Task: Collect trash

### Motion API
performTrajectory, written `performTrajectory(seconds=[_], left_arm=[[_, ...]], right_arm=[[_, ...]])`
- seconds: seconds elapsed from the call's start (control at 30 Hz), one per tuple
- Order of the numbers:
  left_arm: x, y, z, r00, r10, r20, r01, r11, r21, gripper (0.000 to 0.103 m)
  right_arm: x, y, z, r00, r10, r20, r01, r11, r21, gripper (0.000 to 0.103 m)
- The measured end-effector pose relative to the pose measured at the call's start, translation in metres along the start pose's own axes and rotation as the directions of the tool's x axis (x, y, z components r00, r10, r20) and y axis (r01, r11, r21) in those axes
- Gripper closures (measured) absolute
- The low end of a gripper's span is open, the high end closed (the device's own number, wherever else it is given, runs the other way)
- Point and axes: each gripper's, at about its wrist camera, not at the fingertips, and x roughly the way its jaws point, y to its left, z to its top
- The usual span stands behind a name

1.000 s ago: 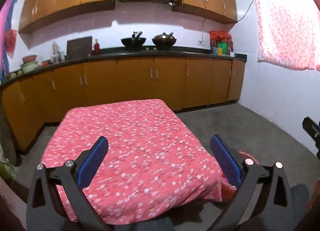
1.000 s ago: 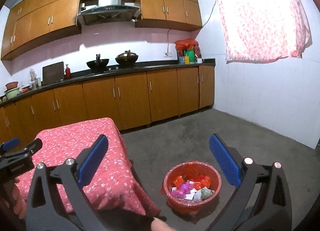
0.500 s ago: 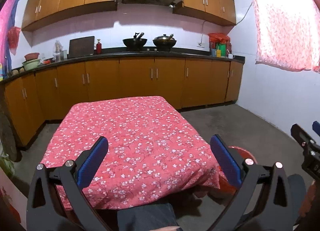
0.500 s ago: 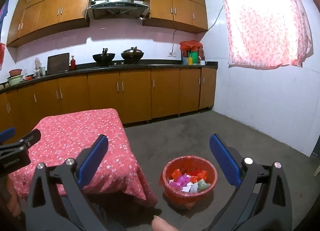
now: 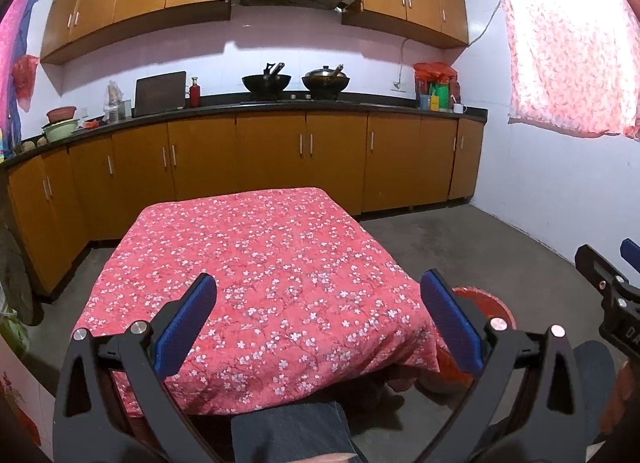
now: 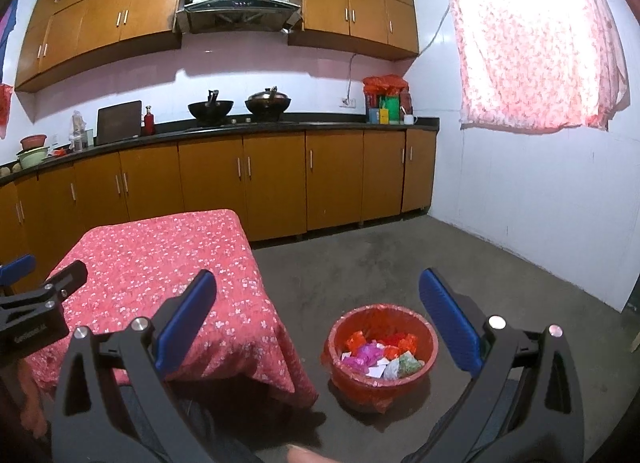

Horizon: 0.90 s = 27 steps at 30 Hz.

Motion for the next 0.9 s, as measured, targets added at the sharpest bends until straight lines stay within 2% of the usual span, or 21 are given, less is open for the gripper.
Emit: performTrajectory(seconds=[0.9], left_arm=[[0.0002,0.0008,-0.0009,1.0,-0.013,-0.013,0.013,1.0,0.003,0.002]], right_arm=[[0.0071,-0.0036,-0.0051,1.0,0.001,-0.02,-0.001,1.0,0.004,0.004]])
